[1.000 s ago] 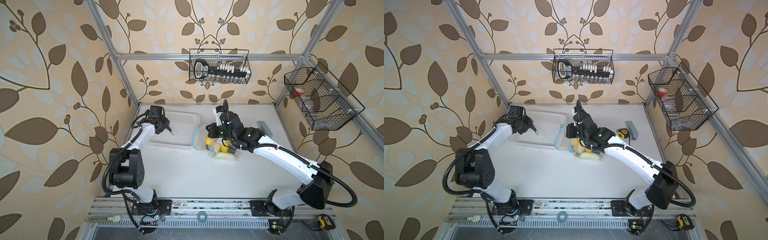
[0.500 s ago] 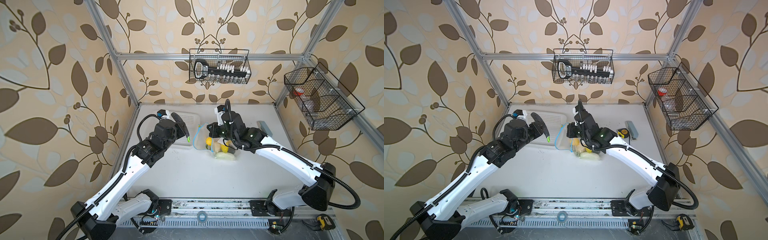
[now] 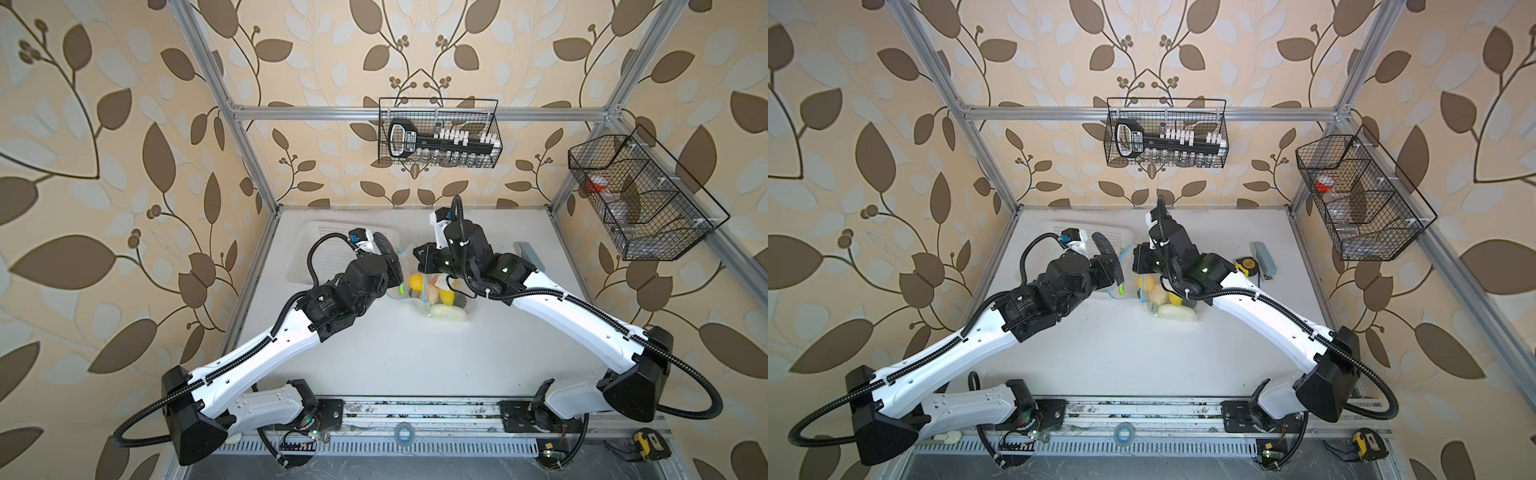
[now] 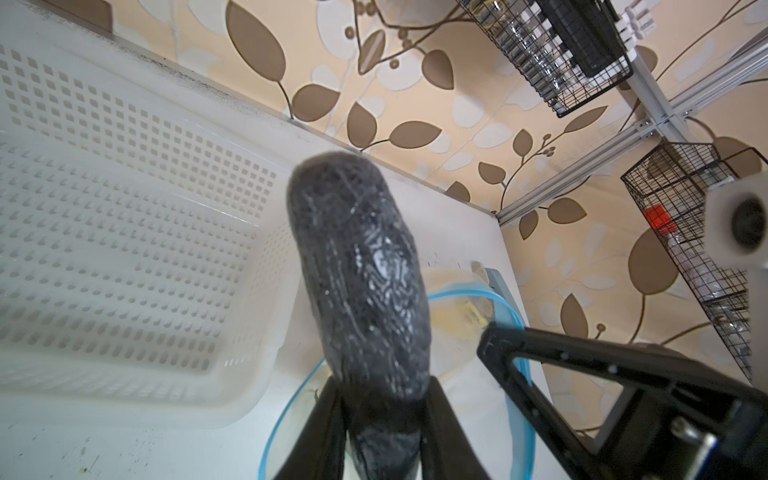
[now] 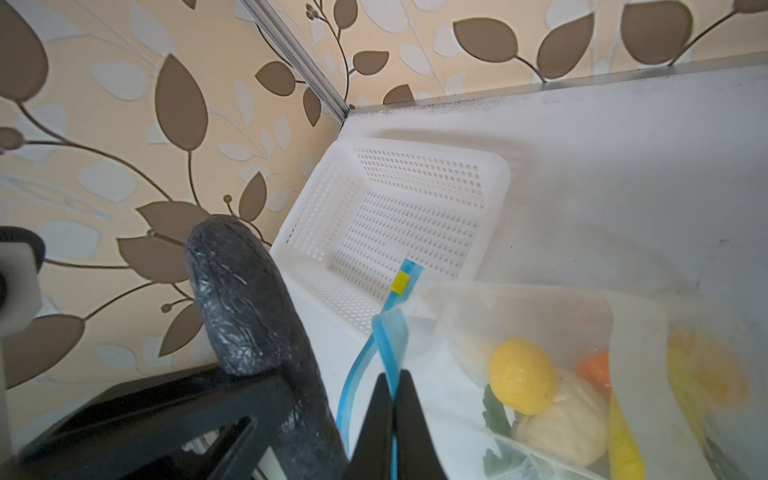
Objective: Place the food in the zip-top bag and seal the zipper
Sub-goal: 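Lift the eggplant with the left gripper and carry it to the bag mouth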
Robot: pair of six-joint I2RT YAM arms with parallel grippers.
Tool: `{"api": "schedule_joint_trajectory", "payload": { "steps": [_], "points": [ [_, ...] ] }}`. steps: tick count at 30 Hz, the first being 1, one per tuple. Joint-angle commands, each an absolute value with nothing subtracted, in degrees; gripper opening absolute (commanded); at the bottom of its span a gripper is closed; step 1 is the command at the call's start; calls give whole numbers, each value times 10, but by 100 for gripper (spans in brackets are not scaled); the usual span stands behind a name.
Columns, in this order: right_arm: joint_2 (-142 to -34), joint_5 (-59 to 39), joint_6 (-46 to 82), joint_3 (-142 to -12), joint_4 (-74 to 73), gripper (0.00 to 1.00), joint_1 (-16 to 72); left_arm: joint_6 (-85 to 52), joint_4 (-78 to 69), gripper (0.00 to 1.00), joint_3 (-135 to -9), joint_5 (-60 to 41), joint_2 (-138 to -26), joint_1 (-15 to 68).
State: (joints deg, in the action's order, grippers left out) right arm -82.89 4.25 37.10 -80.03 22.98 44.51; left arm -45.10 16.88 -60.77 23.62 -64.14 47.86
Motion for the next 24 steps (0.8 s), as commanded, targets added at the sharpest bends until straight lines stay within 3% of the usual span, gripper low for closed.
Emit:
{"api": "schedule_joint_trajectory", "payload": {
  "steps": [1,24],
  "points": [
    [-826,36,378,-829,231,0,449,-440,123,29,-607,276,-657,491],
    [-828,13,388,-831,226,0,435,-395,109,36,-603,349,-727,577]
  ]
}}
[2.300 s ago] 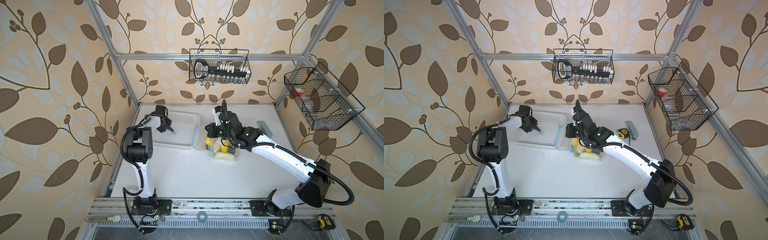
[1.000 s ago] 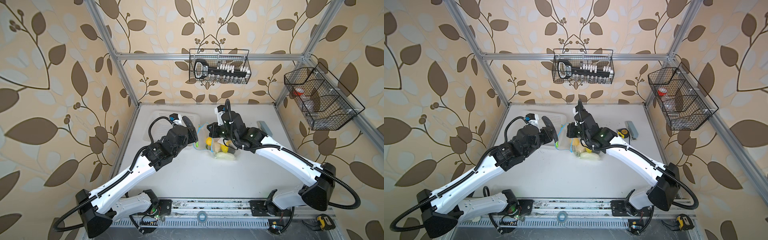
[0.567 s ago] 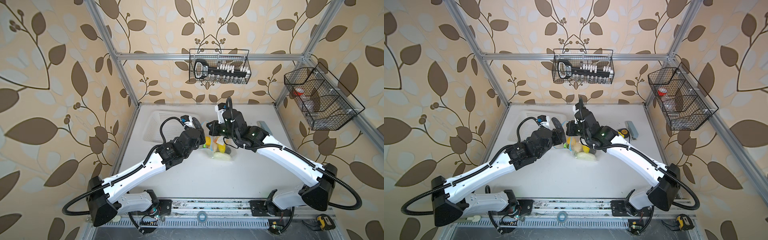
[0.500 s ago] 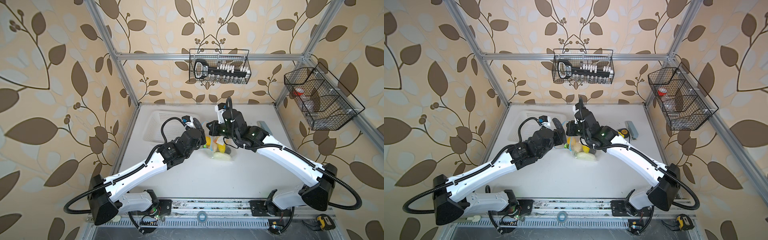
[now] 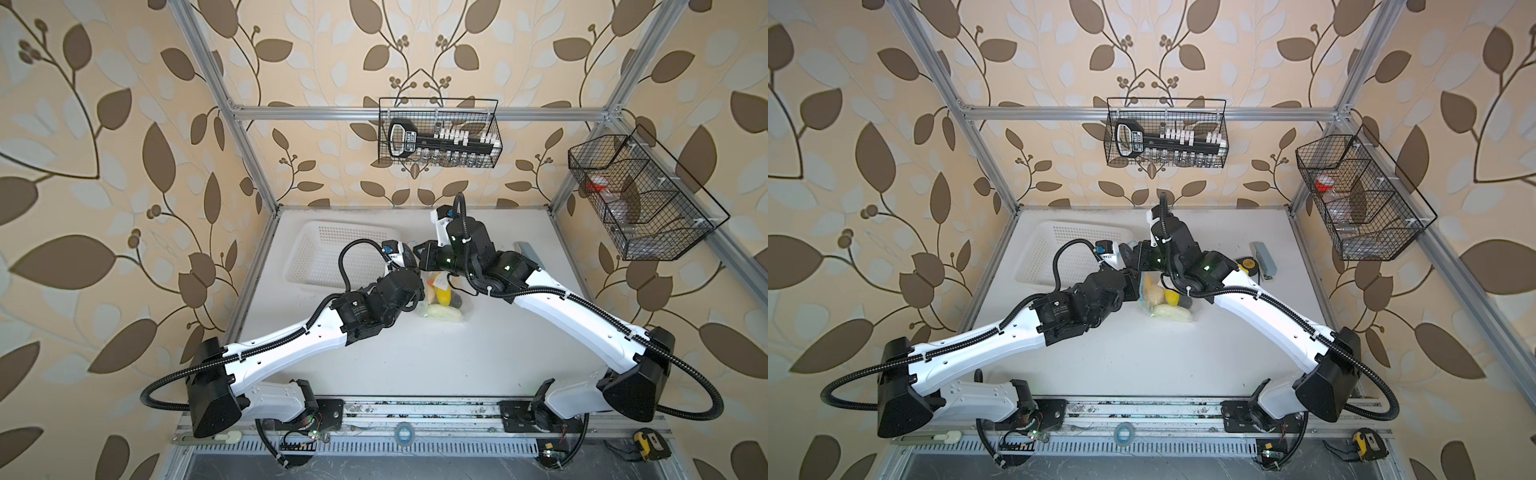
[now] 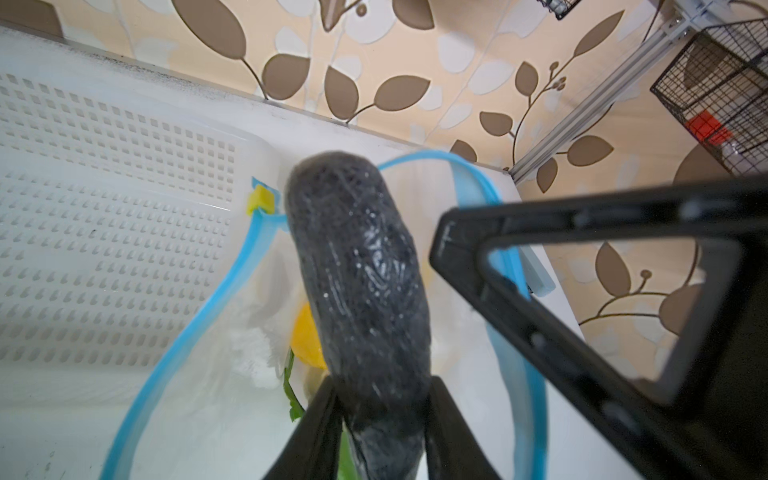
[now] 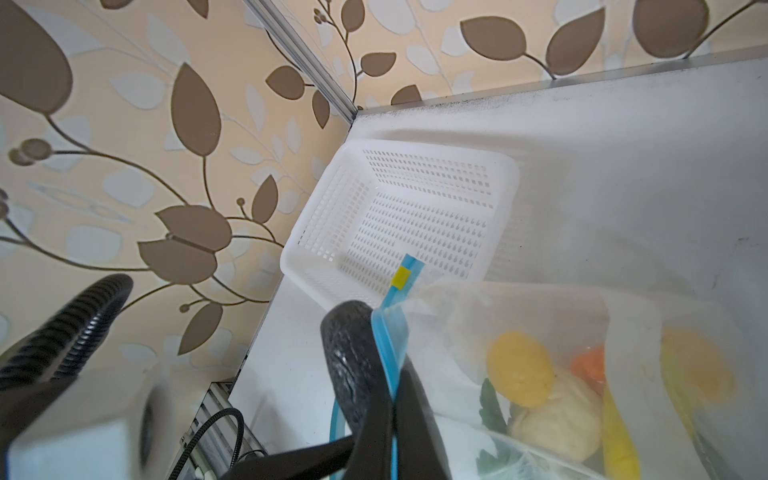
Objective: Place the food in the zip-top bag and seal the zipper
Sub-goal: 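Lift the eggplant with the left gripper and carry it to the bag mouth, then lower the eggplant into the bag and open the left gripper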
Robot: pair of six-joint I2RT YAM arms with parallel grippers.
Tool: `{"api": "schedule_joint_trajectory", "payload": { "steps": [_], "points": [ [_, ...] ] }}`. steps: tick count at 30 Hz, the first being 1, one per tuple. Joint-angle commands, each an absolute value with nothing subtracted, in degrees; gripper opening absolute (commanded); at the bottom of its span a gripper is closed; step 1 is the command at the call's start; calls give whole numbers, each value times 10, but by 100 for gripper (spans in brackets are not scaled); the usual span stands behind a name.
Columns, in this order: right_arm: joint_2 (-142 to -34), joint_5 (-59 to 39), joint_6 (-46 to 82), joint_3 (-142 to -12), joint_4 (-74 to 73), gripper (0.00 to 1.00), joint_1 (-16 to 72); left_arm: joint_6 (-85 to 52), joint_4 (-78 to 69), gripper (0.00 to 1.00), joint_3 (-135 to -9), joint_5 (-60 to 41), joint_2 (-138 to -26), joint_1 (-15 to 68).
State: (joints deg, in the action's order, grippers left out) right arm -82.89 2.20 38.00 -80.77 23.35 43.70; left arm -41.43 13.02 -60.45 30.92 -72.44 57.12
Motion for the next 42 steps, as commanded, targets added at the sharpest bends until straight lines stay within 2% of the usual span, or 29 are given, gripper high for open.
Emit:
{"api": "schedule_joint_trajectory", "payload": {
  "steps": [1,5,12,20,26,34,40,42],
  "points": [
    [-828,13,388,-831,225,0,435,-394,107,37,-602,349,-729,577],
    [-828,12,388,-830,224,0,435,-384,113,43,-606,344,-740,577],
    [-826,12,387,-831,225,0,431,-375,128,63,-617,331,-733,577],
    [-821,7,374,-833,235,0,417,-374,165,76,-630,285,-670,576],
    [-817,0,363,-833,244,0,409,-369,200,76,-653,255,-632,559],
    [-815,-1,356,-837,256,0,408,-384,205,71,-644,65,-641,428],
    [-816,-2,354,-838,258,0,408,-375,201,68,-633,26,-651,393],
    [-818,-5,354,-838,257,0,408,-368,200,64,-630,10,-662,381]
  ]
}}
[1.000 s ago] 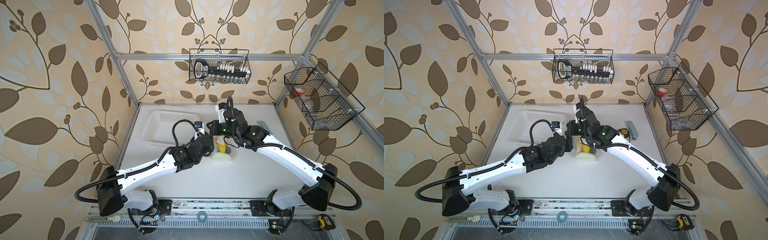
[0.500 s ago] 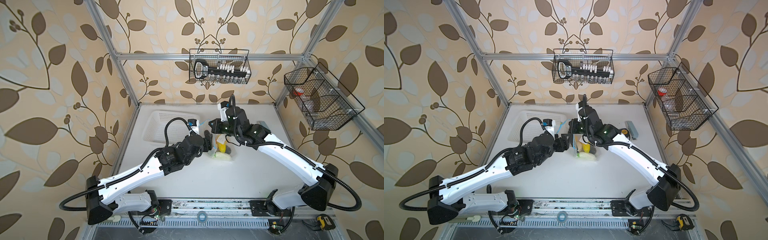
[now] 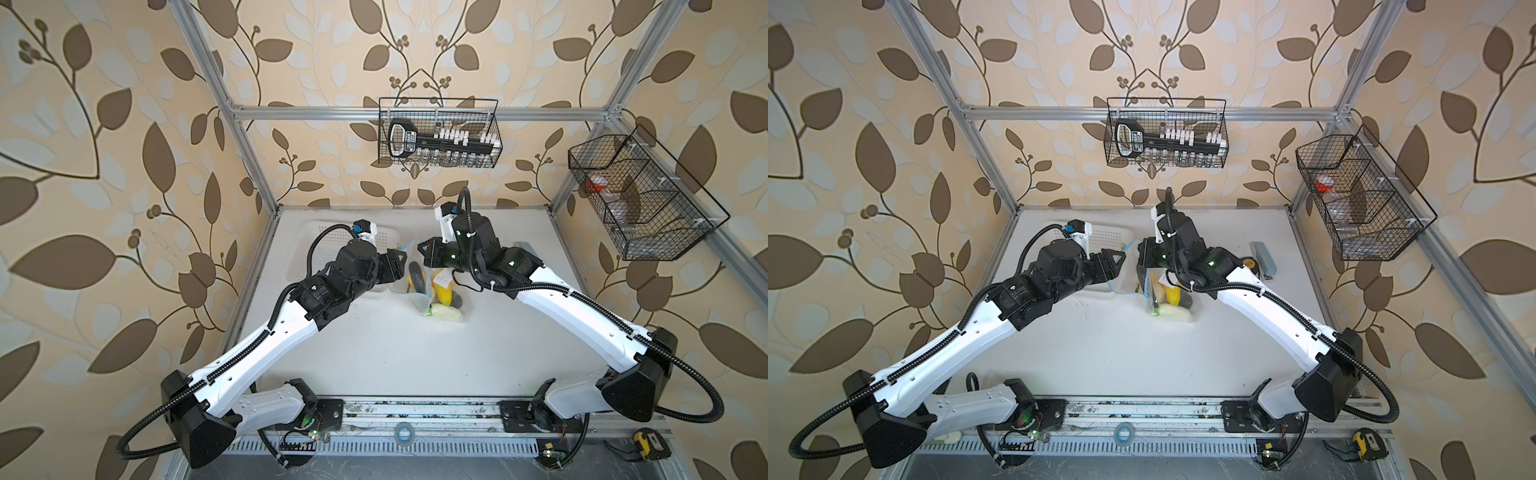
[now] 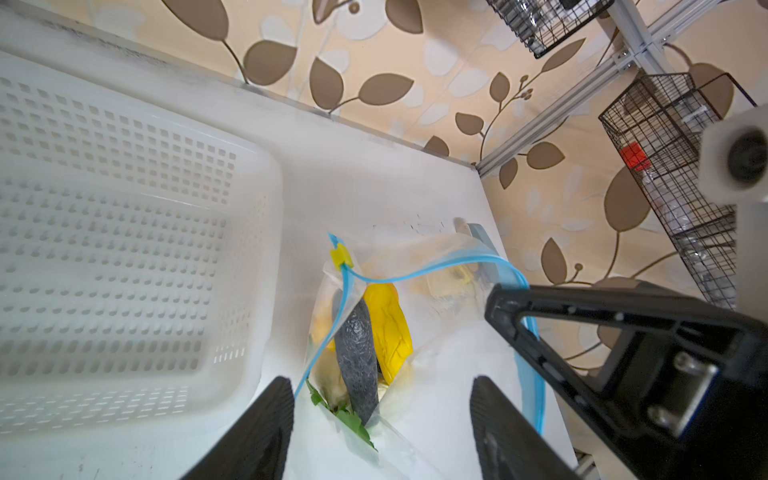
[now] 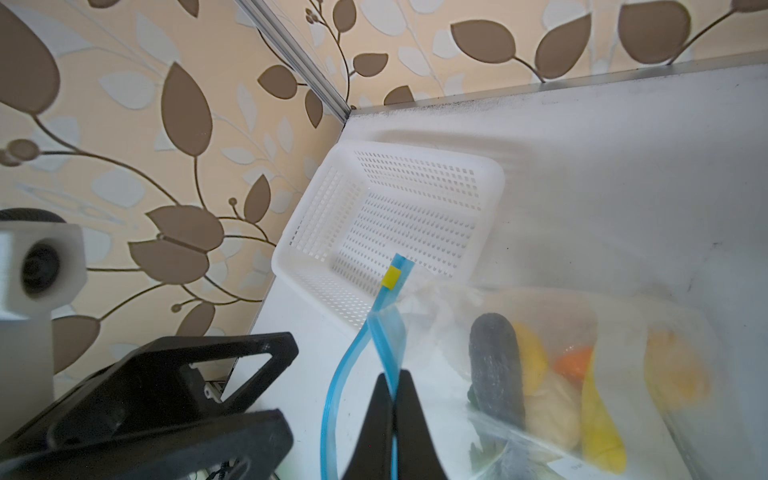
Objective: Place the food in the zip-top bag and seal the zipper
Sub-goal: 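Lower the eggplant into the bag and open the left gripper, then move the left gripper to the bag's zipper edge and grasp it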
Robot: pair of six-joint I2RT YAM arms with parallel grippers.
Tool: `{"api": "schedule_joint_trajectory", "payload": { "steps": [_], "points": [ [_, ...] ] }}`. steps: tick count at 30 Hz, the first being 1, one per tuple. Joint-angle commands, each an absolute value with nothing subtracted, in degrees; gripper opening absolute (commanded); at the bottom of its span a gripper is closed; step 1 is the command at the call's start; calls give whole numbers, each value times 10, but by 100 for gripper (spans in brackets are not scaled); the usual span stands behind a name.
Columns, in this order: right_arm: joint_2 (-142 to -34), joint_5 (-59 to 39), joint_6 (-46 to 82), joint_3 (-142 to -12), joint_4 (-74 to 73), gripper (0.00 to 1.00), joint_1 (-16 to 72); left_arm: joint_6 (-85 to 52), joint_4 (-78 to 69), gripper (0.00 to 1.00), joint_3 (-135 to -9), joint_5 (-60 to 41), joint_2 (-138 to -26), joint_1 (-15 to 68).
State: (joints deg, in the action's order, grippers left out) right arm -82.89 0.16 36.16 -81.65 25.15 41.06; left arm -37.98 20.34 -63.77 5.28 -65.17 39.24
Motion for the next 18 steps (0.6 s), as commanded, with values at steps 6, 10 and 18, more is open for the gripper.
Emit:
{"api": "schedule_joint_trajectory", "payload": {
  "steps": [6,10,18],
  "points": [
    [-820,-6,354,-837,255,0,408,-376,192,51,-624,-40,-702,342],
    [-818,-6,354,-832,255,0,407,-374,194,39,-628,-54,-719,332],
    [-812,-10,351,-820,250,0,402,-384,201,18,-649,-74,-718,331]
  ]
}}
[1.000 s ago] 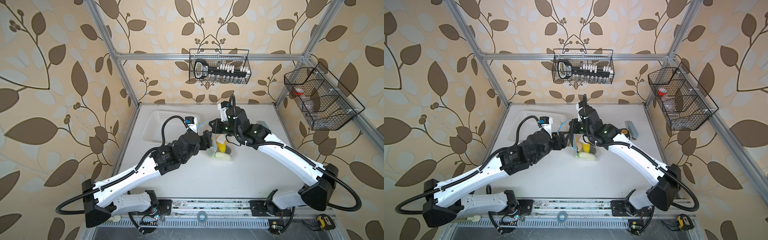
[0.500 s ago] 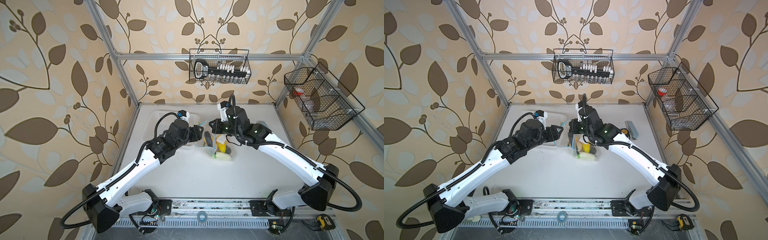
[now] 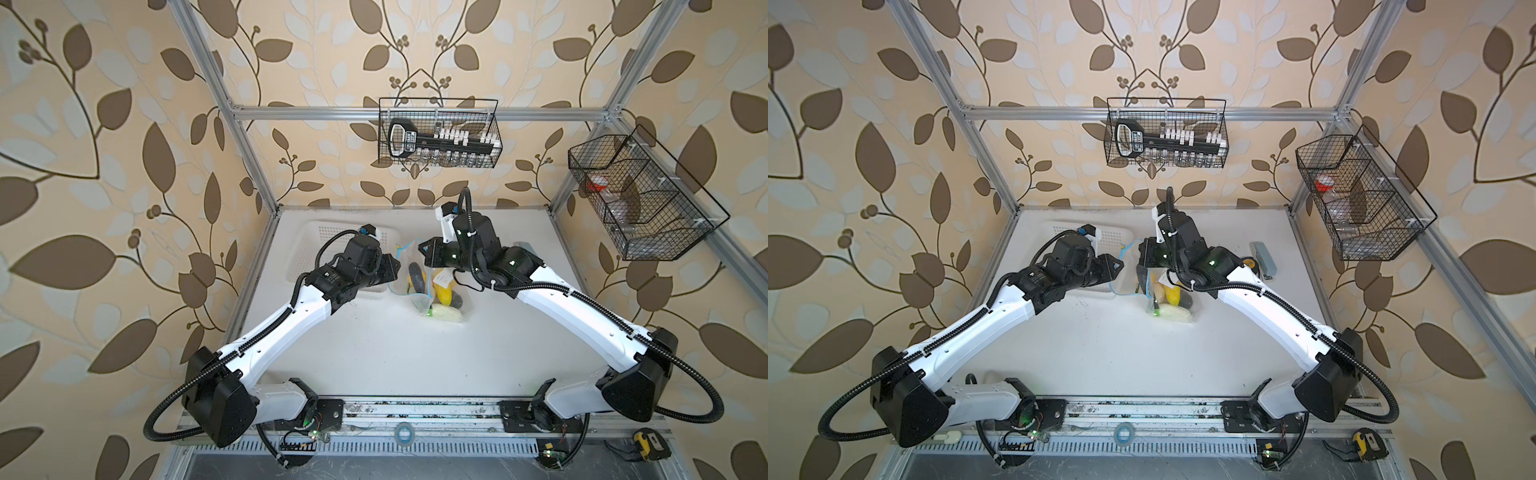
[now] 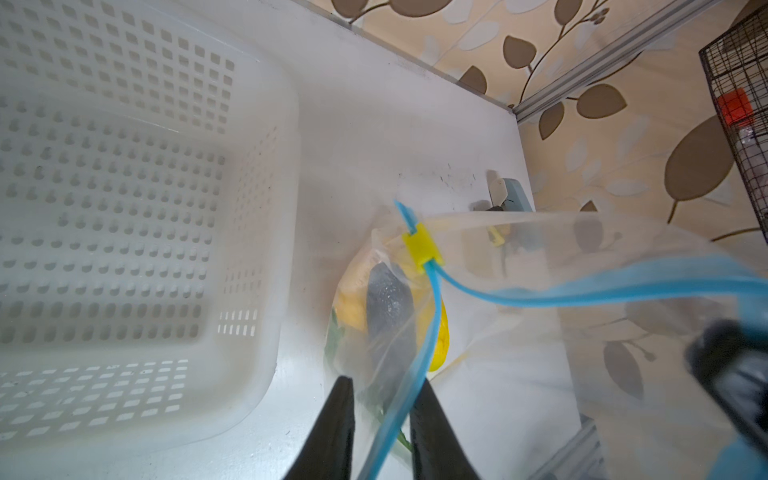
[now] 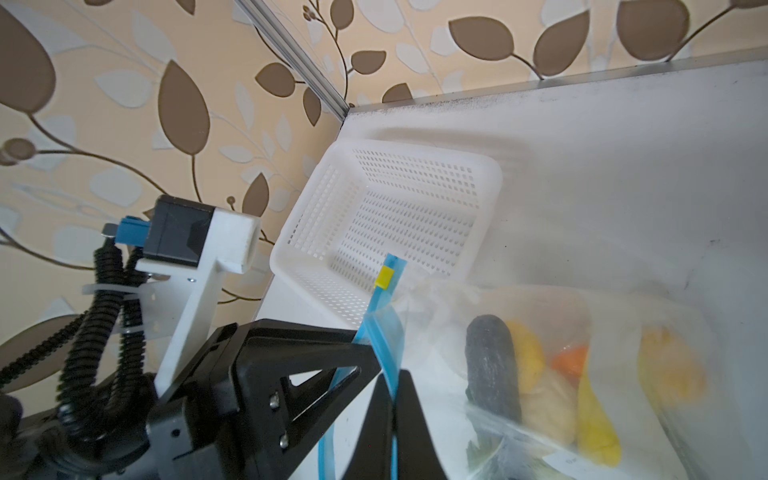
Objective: Place the food in the zip-top bag and seal the zipper
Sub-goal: 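Move the left gripper to the bag's zipper edge and grasp it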
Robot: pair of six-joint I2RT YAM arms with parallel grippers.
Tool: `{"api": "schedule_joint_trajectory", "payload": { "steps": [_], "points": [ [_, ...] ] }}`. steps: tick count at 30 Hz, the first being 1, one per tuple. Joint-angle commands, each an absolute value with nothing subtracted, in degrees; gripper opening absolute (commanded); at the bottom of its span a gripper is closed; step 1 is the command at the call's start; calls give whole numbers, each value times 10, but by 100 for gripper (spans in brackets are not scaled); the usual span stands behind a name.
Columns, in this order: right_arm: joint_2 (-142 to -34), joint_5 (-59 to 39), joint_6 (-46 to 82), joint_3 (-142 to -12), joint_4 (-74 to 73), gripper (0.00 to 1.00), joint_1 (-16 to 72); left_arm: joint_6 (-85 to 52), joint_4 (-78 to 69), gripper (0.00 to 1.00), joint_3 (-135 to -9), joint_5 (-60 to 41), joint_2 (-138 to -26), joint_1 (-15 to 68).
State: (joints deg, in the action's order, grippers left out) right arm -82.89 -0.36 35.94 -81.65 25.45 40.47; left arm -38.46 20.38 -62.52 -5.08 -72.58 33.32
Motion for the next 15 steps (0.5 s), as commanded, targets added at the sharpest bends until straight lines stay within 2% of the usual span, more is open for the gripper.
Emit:
{"api": "schedule_joint_trajectory", "payload": {
  "steps": [1,6,15],
  "points": [
    [-812,-11,349,-817,248,0,403,-384,207,15,-658,-82,-721,331],
    [-796,-7,336,-802,249,0,403,-388,212,1,-674,-116,-724,331],
    [-744,5,324,-783,285,0,409,-419,220,0,-672,-110,-647,342]
  ]
}}
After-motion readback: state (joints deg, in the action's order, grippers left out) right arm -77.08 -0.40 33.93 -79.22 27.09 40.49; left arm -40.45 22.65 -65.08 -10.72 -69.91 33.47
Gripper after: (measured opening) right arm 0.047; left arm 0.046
